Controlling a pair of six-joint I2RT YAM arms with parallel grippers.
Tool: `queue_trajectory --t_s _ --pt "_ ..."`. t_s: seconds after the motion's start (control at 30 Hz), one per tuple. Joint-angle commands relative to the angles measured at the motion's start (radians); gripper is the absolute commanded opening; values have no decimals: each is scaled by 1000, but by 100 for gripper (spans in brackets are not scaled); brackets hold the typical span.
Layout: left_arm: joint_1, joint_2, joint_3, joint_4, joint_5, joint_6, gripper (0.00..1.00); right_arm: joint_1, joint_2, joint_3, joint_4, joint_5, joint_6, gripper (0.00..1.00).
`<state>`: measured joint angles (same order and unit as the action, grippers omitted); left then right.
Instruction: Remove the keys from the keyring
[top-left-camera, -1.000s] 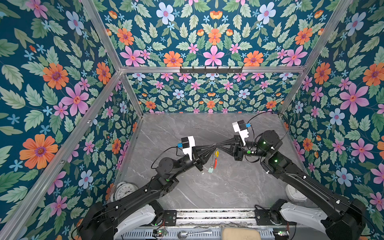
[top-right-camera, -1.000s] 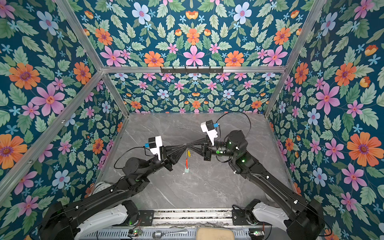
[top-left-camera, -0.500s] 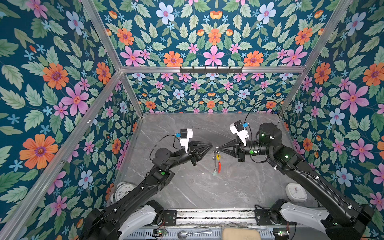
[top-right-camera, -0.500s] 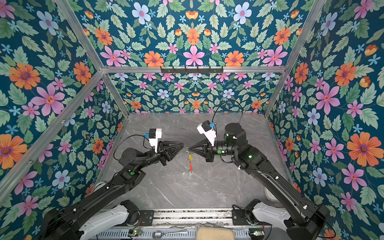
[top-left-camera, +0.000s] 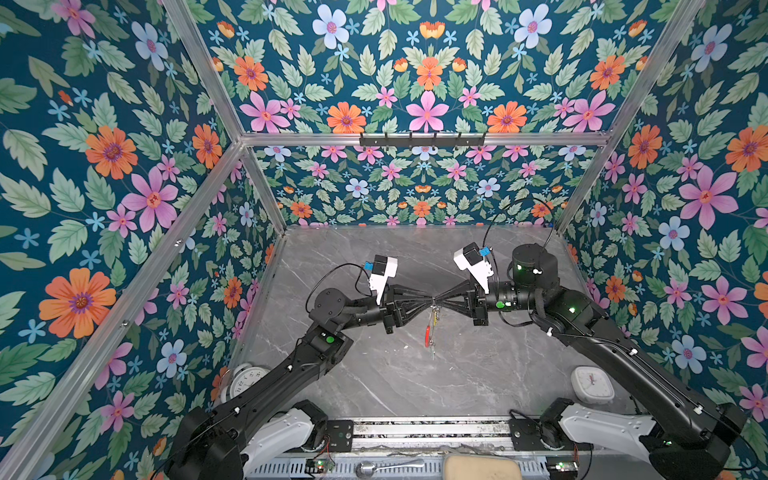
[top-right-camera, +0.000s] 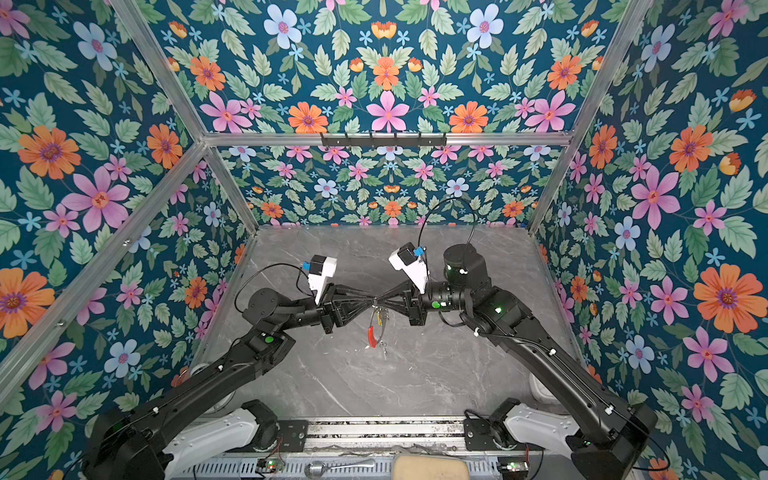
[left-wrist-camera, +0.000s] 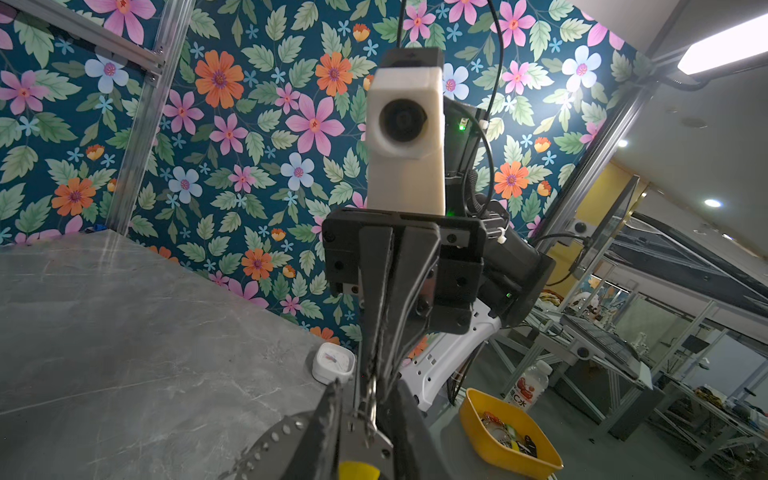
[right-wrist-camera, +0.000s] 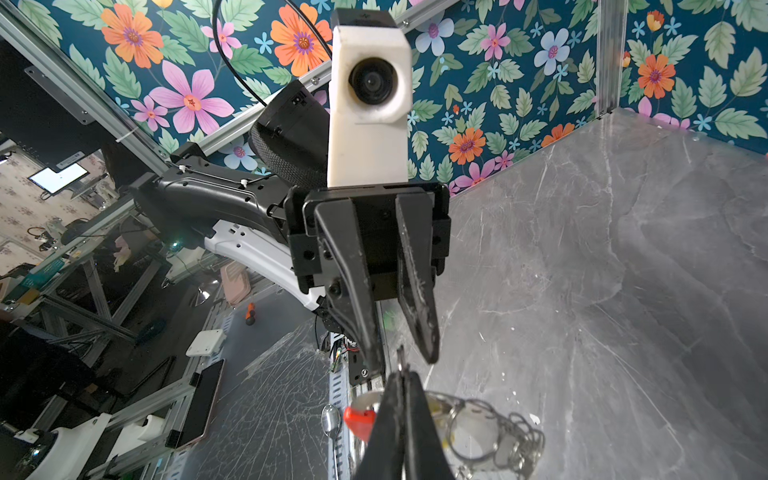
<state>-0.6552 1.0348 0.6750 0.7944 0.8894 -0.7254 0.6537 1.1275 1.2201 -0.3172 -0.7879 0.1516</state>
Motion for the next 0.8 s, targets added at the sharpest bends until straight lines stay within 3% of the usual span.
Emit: queue_trajectory --t_s 0.0,0.2,0.3,0.43,0.47,0.57,0.6,0.77 --pt "1 -7 6 9 27 9 17 6 6 9 15 16 -10 0" --pt "-1 11 -7 90 49 -34 10 20 15 13 41 41 -2 0" --pt "-8 21 -14 119 53 -46 0 20 15 13 62 52 10 0" --pt "-21 16 -33 148 17 -39 0 27 -1 -9 140 97 48 0" --pt "-21 10 -40 164 -1 -33 0 28 -15 -32 182 112 62 4" --pt "-20 -21 -70 212 -74 -9 0 34 -66 -124 364 152 125 29" --pt "-21 -27 -80 239 -96 -7 0 38 -80 -154 424 166 144 33" --pt "-24 -38 -144 442 -212 -19 0 83 -114 -252 655 216 221 41"
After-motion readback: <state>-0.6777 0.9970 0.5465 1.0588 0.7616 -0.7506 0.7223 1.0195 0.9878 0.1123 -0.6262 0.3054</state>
